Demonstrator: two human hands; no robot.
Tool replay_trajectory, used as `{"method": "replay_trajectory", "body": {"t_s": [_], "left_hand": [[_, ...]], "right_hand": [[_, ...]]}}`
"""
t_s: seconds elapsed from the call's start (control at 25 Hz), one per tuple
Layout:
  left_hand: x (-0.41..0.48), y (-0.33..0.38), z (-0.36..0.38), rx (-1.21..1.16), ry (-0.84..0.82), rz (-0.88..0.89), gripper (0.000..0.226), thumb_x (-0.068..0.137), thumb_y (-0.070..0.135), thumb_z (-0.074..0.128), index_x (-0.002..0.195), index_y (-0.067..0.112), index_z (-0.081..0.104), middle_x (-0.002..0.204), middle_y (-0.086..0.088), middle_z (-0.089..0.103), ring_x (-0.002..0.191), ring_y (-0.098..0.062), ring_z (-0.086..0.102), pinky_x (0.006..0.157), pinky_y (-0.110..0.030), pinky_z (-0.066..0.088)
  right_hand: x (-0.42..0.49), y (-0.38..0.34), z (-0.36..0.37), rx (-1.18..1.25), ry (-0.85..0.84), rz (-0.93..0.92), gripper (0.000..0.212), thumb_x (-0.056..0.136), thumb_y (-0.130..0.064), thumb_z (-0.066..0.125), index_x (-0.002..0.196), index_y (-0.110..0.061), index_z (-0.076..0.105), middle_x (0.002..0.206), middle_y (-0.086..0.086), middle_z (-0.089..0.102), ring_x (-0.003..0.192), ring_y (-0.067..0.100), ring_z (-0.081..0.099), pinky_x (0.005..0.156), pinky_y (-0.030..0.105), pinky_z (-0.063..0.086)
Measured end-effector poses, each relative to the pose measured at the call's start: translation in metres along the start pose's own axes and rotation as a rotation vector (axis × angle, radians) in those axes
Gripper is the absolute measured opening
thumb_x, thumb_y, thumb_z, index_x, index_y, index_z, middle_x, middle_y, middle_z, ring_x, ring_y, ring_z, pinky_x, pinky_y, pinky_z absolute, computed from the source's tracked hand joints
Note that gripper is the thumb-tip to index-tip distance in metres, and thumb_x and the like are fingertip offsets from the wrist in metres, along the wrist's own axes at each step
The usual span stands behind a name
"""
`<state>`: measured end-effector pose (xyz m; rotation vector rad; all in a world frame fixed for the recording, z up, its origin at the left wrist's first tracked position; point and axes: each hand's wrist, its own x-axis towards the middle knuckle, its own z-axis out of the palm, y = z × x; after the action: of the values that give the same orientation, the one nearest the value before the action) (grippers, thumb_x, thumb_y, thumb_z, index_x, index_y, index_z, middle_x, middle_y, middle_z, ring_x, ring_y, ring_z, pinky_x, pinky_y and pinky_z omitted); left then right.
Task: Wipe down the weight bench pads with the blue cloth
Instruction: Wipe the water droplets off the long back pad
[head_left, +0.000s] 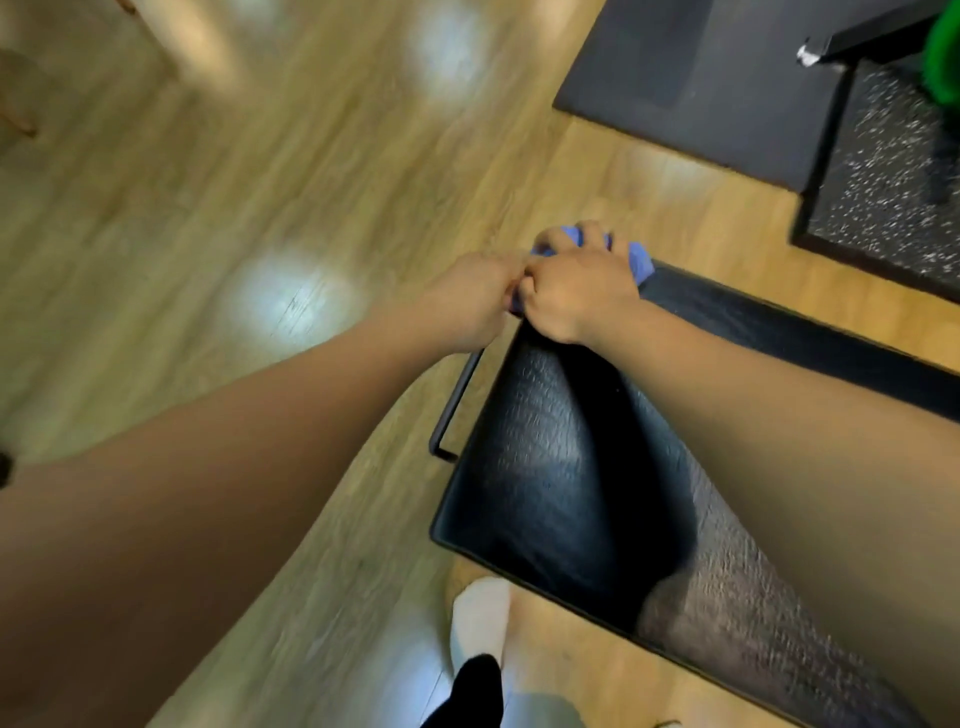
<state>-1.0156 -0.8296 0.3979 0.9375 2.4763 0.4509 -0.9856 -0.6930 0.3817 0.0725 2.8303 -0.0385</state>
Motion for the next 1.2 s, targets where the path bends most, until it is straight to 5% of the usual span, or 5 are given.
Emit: {"method": "replay_trajectory", "body": {"t_s": [0.24,0.44,0.84,0.96,1.2], "left_hand": [[-0.042,0.005,0.000,-0.490,0.369,-0.388,0.019,0.090,0.010,0.052,0.104,0.006,0.065,0.095,-0.001,0.063,0.088,-0.010,0.055,0.069,-0.008,0.040],[-0.067,0.033,0.009,-0.355,0.071,-0.368,0.024,0.094,0.019,0.051,0.095,0.001,0.066,0.088,-0.017,0.068,0.075,-0.020,0.058,0.065,-0.026,0.043],[-0.152,0.083,0.083,-0.148,0.391,-0.692,0.041,0.092,0.035,0.053,0.123,0.008,0.053,0.116,-0.013,0.064,0.109,-0.031,0.057,0.087,-0.033,0.042],[-0.189,0.107,0.111,-0.102,0.577,-0.486,0.016,0.087,0.014,0.057,0.098,0.002,0.058,0.099,-0.013,0.061,0.092,-0.029,0.058,0.085,-0.032,0.042],[-0.205,0.205,0.198,0.187,0.308,0.130,0.040,0.085,0.014,0.043,0.104,-0.012,0.066,0.114,-0.026,0.065,0.113,-0.048,0.056,0.108,-0.031,0.023]], "right_hand": [[-0.025,-0.008,-0.013,-0.035,-0.109,-0.118,0.051,0.091,-0.040,0.023,0.118,-0.020,0.061,0.139,0.005,0.049,0.140,0.034,0.022,0.112,0.059,0.012],[-0.141,-0.094,0.017,-0.021,-0.141,-0.500,0.038,0.092,-0.035,0.036,0.095,-0.016,0.068,0.101,0.005,0.068,0.109,0.027,0.049,0.110,0.047,0.020],[-0.222,-0.071,0.059,0.124,-0.021,-0.630,0.036,0.093,-0.017,0.042,0.124,-0.012,0.061,0.146,0.001,0.041,0.140,0.024,0.025,0.120,0.036,0.017],[-0.255,-0.032,0.076,0.162,-0.037,-0.679,0.035,0.088,-0.010,0.044,0.114,-0.006,0.068,0.144,0.005,0.046,0.136,0.031,0.034,0.113,0.041,0.031],[-0.366,0.088,0.130,-0.173,0.094,-0.644,0.031,0.082,-0.028,0.052,0.104,-0.026,0.074,0.138,-0.009,0.054,0.136,0.021,0.040,0.115,0.038,0.030]]}}
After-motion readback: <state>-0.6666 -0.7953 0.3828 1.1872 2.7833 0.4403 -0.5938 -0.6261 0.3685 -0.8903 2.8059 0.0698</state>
